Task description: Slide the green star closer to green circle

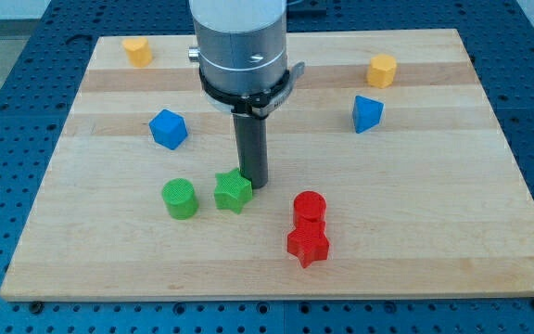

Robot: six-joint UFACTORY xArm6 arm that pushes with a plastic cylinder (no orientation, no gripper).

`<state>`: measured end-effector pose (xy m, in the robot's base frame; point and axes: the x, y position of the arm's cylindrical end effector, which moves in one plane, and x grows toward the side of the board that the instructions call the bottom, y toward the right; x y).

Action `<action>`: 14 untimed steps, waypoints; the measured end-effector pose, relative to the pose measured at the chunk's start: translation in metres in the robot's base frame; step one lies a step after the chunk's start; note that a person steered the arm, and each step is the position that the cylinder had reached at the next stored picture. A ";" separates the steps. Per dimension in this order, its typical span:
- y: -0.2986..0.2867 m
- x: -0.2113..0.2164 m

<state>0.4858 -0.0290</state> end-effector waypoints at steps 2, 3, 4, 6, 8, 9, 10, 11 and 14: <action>0.017 0.016; 0.007 0.037; 0.000 0.038; 0.000 0.008; 0.001 -0.022; 0.000 -0.022; -0.010 -0.022; -0.011 -0.022; -0.008 -0.022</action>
<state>0.4633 -0.0371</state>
